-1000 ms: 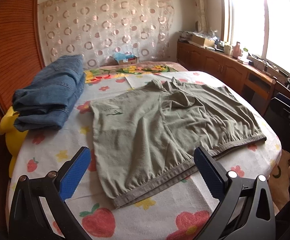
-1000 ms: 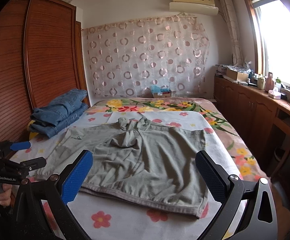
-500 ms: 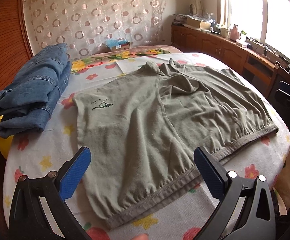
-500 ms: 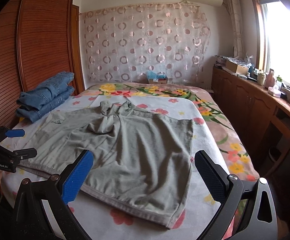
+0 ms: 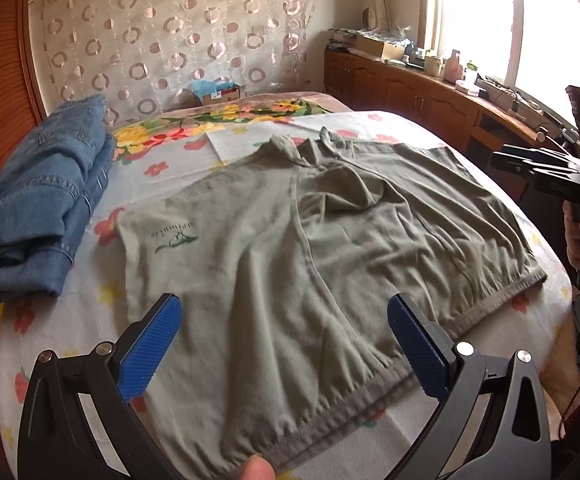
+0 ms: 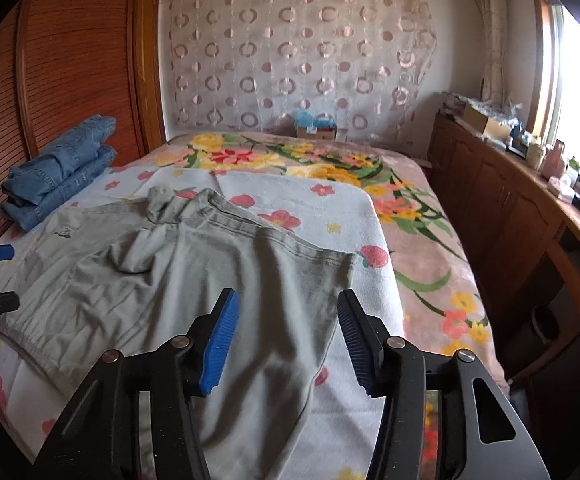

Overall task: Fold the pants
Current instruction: 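Move the right tool to the pants waistband and close on it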

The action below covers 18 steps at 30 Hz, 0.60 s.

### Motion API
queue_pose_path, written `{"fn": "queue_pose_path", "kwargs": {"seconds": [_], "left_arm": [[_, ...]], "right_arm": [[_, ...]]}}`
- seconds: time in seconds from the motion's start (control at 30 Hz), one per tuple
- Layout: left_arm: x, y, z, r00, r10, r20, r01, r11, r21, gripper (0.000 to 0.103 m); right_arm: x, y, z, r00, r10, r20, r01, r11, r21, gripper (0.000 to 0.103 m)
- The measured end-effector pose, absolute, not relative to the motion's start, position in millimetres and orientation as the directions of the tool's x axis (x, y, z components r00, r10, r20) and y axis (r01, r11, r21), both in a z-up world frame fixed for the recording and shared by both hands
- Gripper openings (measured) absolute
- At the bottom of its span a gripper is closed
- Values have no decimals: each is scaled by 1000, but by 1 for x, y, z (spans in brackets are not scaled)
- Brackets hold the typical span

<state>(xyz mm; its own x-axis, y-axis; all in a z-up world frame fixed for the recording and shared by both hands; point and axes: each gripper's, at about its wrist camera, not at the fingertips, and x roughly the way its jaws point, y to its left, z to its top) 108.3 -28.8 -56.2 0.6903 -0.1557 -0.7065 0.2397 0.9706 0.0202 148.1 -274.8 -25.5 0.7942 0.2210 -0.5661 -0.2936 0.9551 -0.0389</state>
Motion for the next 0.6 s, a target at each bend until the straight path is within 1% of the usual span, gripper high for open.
{"fn": "queue_pose_path", "kwargs": {"seconds": [0.03, 0.1, 0.13, 0.2, 0.23, 0.27, 0.37, 0.4, 0.5, 0.57, 0.6], "left_arm": [[111, -29, -56, 688, -155, -709, 241, 970, 23, 103], [115, -29, -55, 684, -168, -710, 255, 967, 17, 103], [116, -29, -54, 686, -177, -706, 262, 965, 12, 103], [118, -30, -52, 689, -197, -697, 279, 960, 4, 103], [119, -30, -51, 687, -205, -697, 285, 959, -1, 103], [120, -29, -51, 682, -213, -699, 289, 957, -9, 103], [123, -30, -53, 673, -225, -705, 298, 954, -20, 103], [124, -30, -55, 670, -221, -709, 296, 955, -18, 103], [125, -30, -60, 659, -213, -721, 296, 955, -11, 103], [125, -29, -65, 653, -207, -728, 296, 955, -6, 103], [125, -28, -67, 648, -206, -733, 296, 955, -7, 103]], "right_arm": [[153, -277, -28, 784, 222, -579, -292, 956, -28, 48], [167, -282, -29, 767, 209, -606, -278, 960, -21, 47], [173, -284, -29, 757, 203, -622, -274, 962, -18, 44], [185, -289, -32, 733, 197, -651, -259, 966, 0, 41], [192, -290, -32, 723, 200, -661, -255, 967, 15, 37], [198, -292, -32, 712, 204, -672, -249, 968, 30, 37], [214, -294, -27, 685, 202, -700, -237, 970, 48, 32], [219, -294, -29, 677, 196, -710, -228, 972, 51, 29], [225, -293, -24, 670, 186, -718, -209, 976, 57, 27], [226, -287, -18, 665, 191, -722, -218, 974, 57, 21], [223, -285, -15, 664, 188, -724, -225, 973, 46, 15]]}}
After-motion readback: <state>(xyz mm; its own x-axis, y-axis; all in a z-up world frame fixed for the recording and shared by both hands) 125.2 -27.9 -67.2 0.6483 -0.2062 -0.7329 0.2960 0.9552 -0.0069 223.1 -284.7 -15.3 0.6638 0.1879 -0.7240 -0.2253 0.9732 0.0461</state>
